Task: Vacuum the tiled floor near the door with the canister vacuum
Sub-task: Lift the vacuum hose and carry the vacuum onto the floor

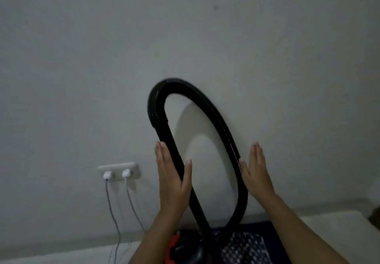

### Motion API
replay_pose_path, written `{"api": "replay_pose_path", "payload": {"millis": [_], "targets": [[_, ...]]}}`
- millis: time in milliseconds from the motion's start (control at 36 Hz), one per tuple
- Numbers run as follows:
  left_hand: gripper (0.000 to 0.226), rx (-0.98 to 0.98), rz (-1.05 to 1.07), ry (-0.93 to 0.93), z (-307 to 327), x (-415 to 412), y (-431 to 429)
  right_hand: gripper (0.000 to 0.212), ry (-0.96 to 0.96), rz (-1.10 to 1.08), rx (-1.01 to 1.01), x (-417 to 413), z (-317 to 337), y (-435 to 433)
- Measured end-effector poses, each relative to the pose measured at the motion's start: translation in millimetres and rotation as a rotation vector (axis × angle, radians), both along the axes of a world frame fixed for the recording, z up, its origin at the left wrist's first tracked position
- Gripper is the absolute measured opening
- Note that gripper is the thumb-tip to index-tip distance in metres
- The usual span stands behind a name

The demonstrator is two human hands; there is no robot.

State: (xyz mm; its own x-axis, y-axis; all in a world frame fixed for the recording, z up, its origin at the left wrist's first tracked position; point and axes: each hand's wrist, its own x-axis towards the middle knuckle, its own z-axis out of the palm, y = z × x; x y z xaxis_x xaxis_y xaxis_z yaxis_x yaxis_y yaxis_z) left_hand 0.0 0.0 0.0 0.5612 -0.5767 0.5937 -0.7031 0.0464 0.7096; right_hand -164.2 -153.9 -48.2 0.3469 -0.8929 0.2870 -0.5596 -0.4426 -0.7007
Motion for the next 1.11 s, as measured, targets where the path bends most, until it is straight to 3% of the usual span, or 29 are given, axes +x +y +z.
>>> {"api": "replay_pose_path", "payload": {"millis": [306,444,722,1111], "targets": [[0.061,-0.263,-0.086,-0.132,-91,17,-34,0.063,-0.221,0.075,-0.059,54,-105,-61],[0.064,-0.257,-0.212,-0.099,-102,23,-29,0.058,-0.389,0.130,-0.091,64,-113,-55],[0.070,-0.147,-0.238,-0.092,-98,35,-13,0.052,-0.465,0.259,-0.285,87,-134,13],[0.074,-0.107,-0.306,-0.054,-97,35,8,0.054,-0.628,0.352,-0.235,114,-147,88]]}}
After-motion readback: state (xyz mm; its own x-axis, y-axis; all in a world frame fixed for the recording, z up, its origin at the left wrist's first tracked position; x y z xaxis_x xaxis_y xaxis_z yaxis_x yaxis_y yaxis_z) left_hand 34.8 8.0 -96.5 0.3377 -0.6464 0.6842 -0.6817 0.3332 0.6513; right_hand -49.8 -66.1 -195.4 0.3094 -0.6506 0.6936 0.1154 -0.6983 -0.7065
